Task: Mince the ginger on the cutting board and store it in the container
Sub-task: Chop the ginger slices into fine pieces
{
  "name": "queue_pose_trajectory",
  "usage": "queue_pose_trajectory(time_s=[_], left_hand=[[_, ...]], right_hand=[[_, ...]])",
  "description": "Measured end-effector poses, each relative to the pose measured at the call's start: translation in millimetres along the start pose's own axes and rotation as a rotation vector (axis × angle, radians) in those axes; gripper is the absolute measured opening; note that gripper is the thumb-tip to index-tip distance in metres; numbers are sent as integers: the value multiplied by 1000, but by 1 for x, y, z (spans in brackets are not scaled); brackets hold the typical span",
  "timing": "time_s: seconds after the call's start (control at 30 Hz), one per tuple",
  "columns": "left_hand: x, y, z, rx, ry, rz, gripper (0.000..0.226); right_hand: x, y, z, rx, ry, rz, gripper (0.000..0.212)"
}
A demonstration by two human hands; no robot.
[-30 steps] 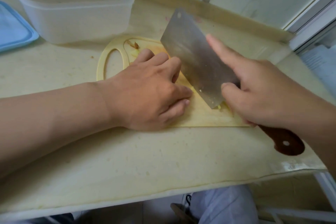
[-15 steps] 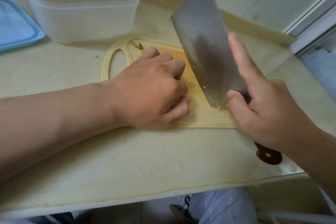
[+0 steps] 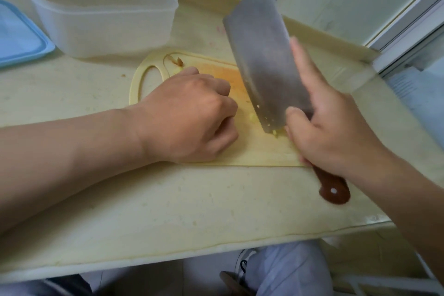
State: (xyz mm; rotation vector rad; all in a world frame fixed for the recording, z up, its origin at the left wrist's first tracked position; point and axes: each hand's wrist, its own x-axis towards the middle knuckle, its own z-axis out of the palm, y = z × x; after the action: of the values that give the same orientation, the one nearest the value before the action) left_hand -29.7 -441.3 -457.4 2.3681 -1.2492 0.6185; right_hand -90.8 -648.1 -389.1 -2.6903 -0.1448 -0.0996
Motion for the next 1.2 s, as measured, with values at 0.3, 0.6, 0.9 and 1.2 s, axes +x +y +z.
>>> queue_pose_trajectory(time_s=[0.3,0.6,0.9,1.2], left_hand=[[2,-6,0,-69,100,-226,36],[3,-5,-3,-112,119,-351,38],[4,-5,-4,-106,115,-345,36],[4,-4,-4,-98,113,-348,35]], right_hand=[[23,-11,-14,-174,-221,-13,92],[21,-9,-2,-32,-73,7,93],[2,-5,-9,-163,-78,-61,91],[51,-31,-2,-178,-194,-32,92]])
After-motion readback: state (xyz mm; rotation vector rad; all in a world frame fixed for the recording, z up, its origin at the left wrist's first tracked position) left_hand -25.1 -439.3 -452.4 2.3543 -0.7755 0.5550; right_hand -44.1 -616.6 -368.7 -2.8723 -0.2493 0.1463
